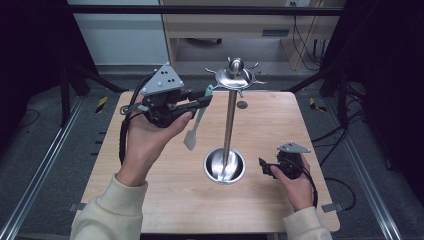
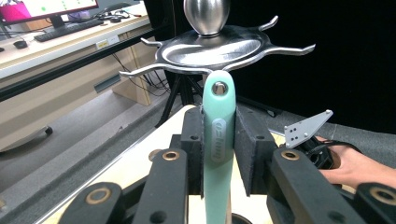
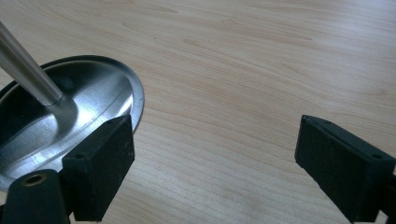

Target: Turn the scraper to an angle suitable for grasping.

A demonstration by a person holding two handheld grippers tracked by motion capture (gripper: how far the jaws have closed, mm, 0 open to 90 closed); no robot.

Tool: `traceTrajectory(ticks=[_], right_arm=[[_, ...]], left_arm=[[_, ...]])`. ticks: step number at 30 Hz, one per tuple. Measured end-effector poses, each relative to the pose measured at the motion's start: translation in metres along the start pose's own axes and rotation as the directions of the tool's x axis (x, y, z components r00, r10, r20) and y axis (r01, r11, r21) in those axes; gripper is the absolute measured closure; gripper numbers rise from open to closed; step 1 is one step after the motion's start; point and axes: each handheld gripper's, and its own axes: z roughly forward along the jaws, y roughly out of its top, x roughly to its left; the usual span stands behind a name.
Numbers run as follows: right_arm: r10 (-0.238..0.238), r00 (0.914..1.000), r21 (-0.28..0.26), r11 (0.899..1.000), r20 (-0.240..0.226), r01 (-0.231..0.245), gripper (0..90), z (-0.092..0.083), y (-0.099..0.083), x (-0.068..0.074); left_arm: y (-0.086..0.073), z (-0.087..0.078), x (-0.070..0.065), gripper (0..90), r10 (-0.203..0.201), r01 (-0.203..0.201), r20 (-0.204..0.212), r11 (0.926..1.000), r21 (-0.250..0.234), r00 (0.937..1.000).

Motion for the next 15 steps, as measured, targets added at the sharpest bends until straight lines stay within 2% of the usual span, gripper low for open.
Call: traceTrajectory(ticks=[15], right_arm=[[-0.004, 1.0, 0.001, 1.0, -0.002, 0.004, 12.3, 0.0003, -0.0002, -0.0001]], left_arm=[[0.0004, 0.0087, -0.0004, 74.2, -0.012, 0.012, 0.006, 0.9999, -0.003, 0.9999]])
